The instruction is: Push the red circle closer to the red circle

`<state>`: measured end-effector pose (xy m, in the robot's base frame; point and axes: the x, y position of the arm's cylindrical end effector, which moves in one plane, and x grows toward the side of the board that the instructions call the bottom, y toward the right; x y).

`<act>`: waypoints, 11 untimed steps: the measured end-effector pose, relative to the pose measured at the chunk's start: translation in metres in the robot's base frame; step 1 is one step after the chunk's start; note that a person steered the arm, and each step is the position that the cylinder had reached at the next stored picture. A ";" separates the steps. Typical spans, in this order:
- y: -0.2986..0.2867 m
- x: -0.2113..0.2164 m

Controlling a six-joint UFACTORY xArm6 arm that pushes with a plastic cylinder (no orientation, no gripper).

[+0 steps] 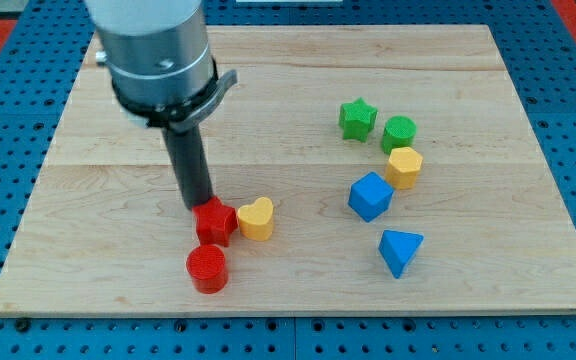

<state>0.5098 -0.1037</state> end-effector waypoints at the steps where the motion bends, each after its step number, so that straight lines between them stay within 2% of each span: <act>1: -0.020 -0.002; 3: -0.123 -0.041; 4: -0.146 -0.014; 5: -0.139 0.079; 6: -0.107 0.109; 8: 0.001 0.108; 10: 0.003 0.099; 11: 0.007 0.074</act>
